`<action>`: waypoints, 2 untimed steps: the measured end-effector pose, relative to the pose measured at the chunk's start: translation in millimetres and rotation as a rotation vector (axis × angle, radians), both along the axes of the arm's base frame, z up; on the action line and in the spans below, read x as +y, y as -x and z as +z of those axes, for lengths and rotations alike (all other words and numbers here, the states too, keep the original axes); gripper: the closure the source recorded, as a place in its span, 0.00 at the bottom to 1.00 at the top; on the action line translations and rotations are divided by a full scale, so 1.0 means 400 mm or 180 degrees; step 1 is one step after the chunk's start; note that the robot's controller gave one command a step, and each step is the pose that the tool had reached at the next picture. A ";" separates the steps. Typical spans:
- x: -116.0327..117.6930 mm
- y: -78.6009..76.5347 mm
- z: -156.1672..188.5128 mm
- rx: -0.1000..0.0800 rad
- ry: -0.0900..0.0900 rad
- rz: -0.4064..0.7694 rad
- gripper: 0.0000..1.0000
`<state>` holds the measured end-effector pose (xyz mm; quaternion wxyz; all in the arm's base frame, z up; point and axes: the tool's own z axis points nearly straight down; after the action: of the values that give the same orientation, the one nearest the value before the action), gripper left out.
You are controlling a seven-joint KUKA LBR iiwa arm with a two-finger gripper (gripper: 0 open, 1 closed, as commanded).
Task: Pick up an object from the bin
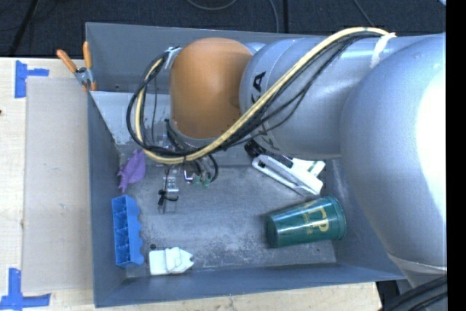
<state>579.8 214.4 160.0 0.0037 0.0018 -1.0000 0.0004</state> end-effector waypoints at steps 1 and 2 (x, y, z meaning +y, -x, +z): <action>-0.003 -0.003 0.012 -0.0018 -0.0003 -0.0015 0.00; -0.021 0.163 -0.129 -0.0009 -0.0002 0.0260 0.00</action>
Offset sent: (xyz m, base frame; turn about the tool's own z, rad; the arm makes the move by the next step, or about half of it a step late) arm -0.1106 -0.0123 -0.0900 -0.1422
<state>514.6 205.8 108.4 0.0022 0.0427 -0.9991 0.0002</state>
